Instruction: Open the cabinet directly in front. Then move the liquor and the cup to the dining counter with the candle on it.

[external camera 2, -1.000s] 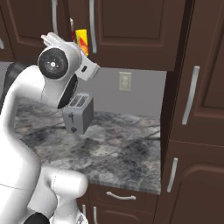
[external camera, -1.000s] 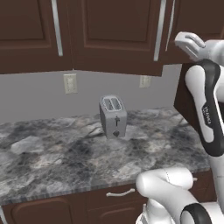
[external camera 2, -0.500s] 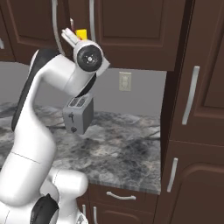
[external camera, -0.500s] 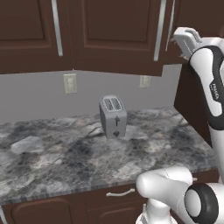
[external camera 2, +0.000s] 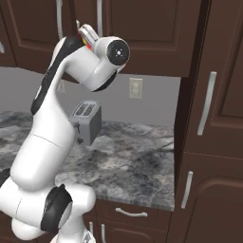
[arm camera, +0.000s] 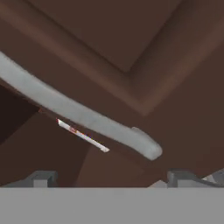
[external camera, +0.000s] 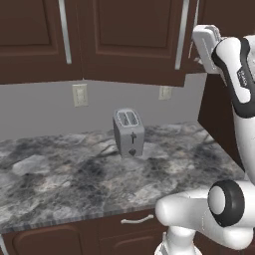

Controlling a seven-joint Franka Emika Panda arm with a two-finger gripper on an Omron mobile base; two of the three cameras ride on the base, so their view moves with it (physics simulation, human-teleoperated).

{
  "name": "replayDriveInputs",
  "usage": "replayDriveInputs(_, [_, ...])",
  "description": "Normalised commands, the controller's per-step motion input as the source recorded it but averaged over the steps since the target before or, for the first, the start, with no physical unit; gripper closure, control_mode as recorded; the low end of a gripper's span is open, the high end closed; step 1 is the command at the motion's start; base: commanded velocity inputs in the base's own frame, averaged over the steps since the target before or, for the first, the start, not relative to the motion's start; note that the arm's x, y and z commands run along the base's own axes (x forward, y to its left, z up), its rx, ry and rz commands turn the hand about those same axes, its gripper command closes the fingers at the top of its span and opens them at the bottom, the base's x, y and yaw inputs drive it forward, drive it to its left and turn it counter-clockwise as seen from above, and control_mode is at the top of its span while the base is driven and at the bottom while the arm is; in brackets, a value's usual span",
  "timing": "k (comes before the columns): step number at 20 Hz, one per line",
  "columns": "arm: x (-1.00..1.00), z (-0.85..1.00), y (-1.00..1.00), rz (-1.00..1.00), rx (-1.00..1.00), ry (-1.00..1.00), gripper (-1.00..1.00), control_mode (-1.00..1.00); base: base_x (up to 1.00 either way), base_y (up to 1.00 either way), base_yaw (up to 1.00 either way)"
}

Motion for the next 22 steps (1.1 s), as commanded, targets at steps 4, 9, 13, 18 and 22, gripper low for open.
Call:
replayDriveInputs(4, [0.54, -0.03, 0.39, 0.00, 0.05, 0.00, -1.00, -1.00, 0.00, 0.00, 0.00])
replayDriveInputs(9, [0.20, -0.20, 0.65, 0.00, 0.00, 0.00, -1.00, -1.00, 0.00, 0.00, 0.00])
replayDriveInputs(13, [-0.10, -0.09, 0.45, 0.09, 0.00, 0.00, -1.00, -1.00, 0.00, 0.00, 0.00])
replayDriveInputs(18, [-0.84, 0.00, 0.41, 0.42, 0.00, 0.00, -1.00, -1.00, 0.00, 0.00, 0.00])
replayDriveInputs(22, [-0.96, 0.00, 0.37, 0.58, 0.00, 0.00, -1.00, -1.00, 0.00, 0.00, 0.00])
